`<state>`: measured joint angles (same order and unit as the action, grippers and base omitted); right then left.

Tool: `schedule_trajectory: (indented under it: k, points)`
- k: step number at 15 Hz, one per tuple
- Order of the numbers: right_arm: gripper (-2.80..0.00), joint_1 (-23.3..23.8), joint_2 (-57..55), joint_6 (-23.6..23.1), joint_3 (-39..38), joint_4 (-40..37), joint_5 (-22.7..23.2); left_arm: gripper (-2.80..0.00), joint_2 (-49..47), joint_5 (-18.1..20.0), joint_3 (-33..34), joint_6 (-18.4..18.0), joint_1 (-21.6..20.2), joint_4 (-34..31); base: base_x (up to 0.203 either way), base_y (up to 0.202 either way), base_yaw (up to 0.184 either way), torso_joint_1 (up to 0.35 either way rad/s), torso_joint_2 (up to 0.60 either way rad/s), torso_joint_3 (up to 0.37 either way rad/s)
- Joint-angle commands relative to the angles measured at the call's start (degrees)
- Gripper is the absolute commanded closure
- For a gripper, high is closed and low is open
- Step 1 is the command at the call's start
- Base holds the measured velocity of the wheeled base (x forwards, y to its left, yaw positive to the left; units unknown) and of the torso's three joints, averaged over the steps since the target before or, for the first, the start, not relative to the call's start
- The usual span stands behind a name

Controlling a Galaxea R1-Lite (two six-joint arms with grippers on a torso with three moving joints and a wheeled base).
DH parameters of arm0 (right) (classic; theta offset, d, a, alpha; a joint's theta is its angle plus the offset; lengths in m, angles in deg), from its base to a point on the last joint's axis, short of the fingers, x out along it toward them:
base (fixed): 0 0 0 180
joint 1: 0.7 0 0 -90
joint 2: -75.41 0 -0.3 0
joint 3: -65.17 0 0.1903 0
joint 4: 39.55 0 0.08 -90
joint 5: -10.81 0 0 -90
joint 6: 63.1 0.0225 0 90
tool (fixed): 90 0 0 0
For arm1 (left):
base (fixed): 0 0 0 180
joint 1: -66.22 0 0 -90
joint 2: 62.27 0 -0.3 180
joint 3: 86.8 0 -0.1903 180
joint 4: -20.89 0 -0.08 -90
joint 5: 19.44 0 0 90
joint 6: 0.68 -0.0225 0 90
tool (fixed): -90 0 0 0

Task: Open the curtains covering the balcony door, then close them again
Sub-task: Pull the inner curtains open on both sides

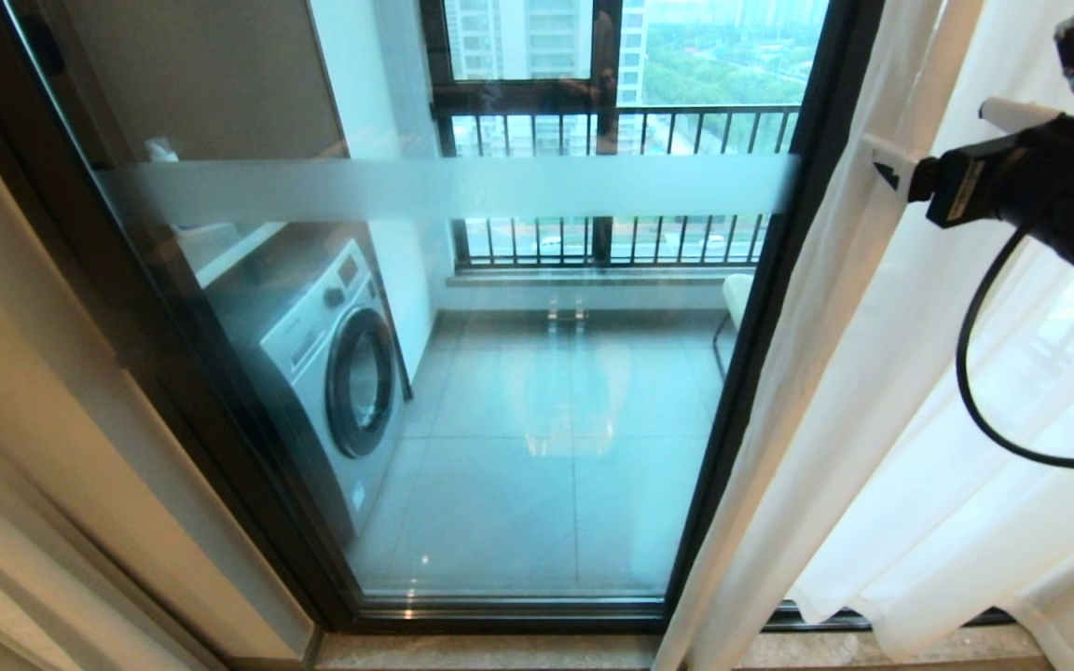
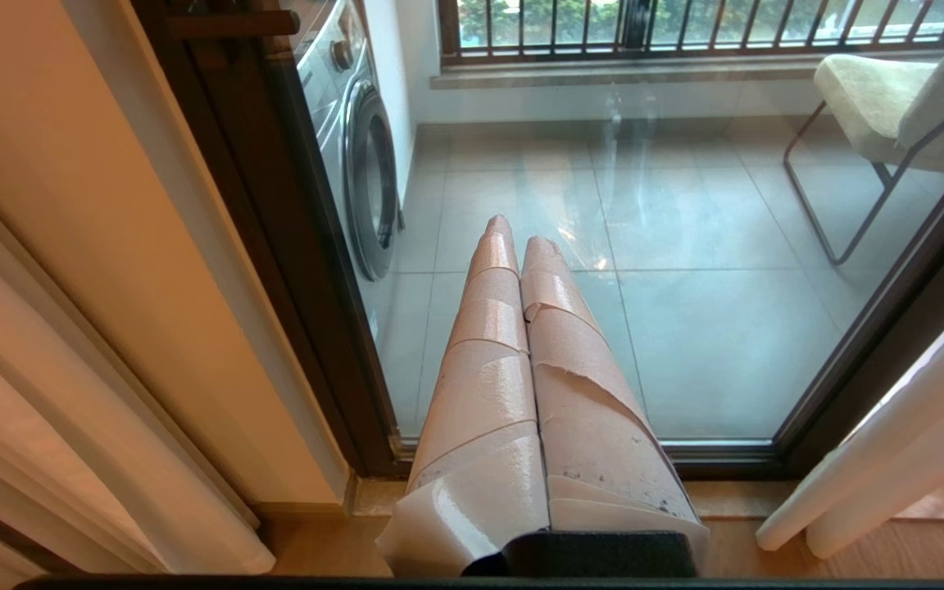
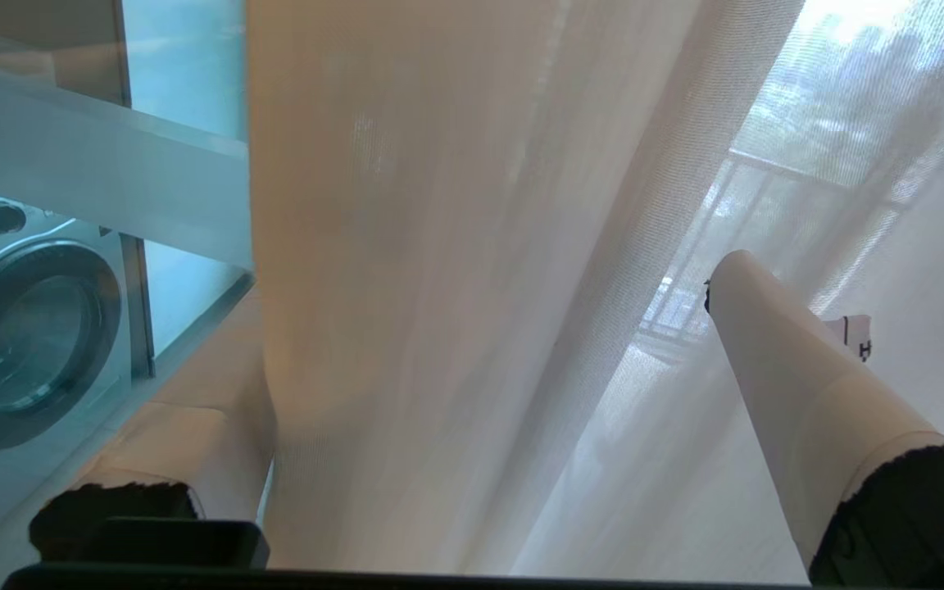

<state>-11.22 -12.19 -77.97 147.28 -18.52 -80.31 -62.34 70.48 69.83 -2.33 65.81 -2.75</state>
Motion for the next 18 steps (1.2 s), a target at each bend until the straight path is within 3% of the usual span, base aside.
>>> schedule_trajectory:
  k: [1, 6, 7, 18]
  points:
    - [-2.8, 0.0, -1.0, -0.2, 0.5, 0.3, 0.0, 0.0, 0.0, 0.0, 0.0, 0.0, 0.0, 0.0, 0.0, 0.0, 0.0, 0.0, 0.0, 0.0]
    - [-2.8, 0.0, -0.8, -0.5, 0.5, 0.2, 0.0, 0.0, 0.0, 0.0, 0.0, 0.0, 0.0, 0.0, 0.0, 0.0, 0.0, 0.0, 0.0, 0.0]
    - [0.0, 0.0, -0.6, -0.5, 0.5, 0.2, 0.0, 0.0, 0.0, 0.0, 0.0, 0.0, 0.0, 0.0, 0.0, 0.0, 0.0, 0.0, 0.0, 0.0]
    - [0.0, 0.0, -3.0, 0.0, 0.6, 5.8, 0.0, 0.0, 0.0, 0.0, 0.0, 0.0, 0.0, 0.0, 0.0, 0.0, 0.0, 0.0, 0.0, 0.0]
